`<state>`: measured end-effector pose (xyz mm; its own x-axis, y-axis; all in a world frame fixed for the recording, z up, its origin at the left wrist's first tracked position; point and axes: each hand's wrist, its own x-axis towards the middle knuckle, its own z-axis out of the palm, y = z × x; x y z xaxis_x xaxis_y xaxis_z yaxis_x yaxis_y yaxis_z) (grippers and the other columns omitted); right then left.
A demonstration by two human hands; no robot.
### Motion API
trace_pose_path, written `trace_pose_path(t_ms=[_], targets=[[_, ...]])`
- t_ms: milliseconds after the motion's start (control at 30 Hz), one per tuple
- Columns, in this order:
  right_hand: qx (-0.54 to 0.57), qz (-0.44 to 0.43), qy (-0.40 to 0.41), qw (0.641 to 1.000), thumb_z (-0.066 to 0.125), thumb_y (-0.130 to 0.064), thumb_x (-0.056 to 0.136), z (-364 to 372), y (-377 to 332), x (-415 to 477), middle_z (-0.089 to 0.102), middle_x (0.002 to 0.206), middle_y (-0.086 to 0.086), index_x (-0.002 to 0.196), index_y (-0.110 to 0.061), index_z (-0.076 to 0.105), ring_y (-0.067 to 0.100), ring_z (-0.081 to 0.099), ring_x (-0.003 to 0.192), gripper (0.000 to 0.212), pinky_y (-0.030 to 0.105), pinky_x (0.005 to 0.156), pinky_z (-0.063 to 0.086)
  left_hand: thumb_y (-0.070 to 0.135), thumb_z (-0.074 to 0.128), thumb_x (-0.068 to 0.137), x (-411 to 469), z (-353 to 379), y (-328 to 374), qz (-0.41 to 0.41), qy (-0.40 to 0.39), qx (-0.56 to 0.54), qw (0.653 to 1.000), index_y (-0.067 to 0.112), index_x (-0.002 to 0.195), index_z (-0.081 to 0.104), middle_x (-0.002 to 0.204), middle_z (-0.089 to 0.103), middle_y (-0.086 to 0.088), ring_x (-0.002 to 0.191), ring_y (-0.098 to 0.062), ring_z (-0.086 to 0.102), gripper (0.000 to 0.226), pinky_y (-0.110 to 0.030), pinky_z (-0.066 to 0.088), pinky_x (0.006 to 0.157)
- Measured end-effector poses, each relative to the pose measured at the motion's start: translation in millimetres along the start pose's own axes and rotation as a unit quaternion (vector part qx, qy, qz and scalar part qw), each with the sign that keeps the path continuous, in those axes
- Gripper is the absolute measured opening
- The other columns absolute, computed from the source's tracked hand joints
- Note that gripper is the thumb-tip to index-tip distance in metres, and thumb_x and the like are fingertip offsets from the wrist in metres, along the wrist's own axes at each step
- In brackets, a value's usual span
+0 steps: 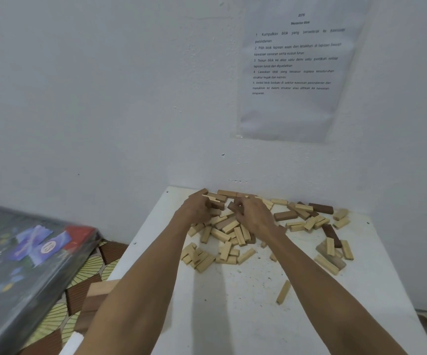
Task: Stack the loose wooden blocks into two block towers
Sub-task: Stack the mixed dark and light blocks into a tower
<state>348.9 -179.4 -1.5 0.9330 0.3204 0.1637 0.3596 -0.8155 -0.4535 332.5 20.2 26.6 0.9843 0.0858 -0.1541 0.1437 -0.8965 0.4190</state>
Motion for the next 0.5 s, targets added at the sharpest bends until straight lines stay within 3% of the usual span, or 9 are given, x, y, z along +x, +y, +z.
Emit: trace_pose_path(t_ms=[100,200,300,367,500], targets=[[-0.017,-0.010,-0.014,1.000,0.058,-0.030,0.101,3,-11,8,0.068,0.113,0.007,0.118,-0.015,0.068,0.028,0.064,0.105,0.025,0.041,0.079,0.056,0.057,0.078,0.083,2,-1,-4,0.012,0.003,0.043,0.999,0.023,0.103,0.064,0.101,0.065,0.011,0.096,-0.019,0.063,0.043,-0.033,0.052,0.081],[-0.034,-0.037,-0.031,0.998,0.056,-0.021,0.101,12,-21,19,0.065,0.120,0.006,0.123,-0.016,0.065,0.029,0.060,0.111,0.025,0.045,0.084,0.055,0.059,0.077,0.083,2,-4,-2,0.015,0.008,0.086,0.996,0.022,0.101,0.063,0.096,0.062,0.005,0.096,-0.024,0.062,0.044,-0.033,0.051,0.079],[-0.040,-0.046,-0.049,0.997,0.056,-0.026,0.103,23,-33,31,0.059,0.119,0.005,0.122,-0.015,0.064,0.030,0.058,0.112,0.023,0.045,0.087,0.053,0.046,0.073,0.090,0,-14,-2,0.016,0.014,0.140,0.990,0.022,0.094,0.052,0.086,0.057,0.002,0.085,-0.024,0.057,0.032,-0.032,0.047,0.072],[-0.062,-0.035,-0.063,0.995,0.060,-0.023,0.100,32,-39,38,0.051,0.127,0.009,0.129,-0.010,0.058,0.032,0.053,0.117,0.032,0.043,0.091,0.051,0.033,0.072,0.093,0,-22,-7,-0.001,0.011,0.173,0.985,0.018,0.096,0.060,0.090,0.057,-0.003,0.081,-0.025,0.057,0.020,-0.033,0.050,0.072],[-0.068,-0.019,-0.040,0.997,0.065,-0.011,0.095,39,-42,46,0.056,0.119,0.013,0.119,-0.005,0.060,0.032,0.058,0.110,0.025,0.037,0.079,0.047,0.018,0.078,0.087,0,-33,-14,-0.029,0.008,0.216,0.976,0.010,0.111,0.072,0.107,0.065,-0.011,0.095,-0.030,0.068,0.026,-0.035,0.053,0.076]])
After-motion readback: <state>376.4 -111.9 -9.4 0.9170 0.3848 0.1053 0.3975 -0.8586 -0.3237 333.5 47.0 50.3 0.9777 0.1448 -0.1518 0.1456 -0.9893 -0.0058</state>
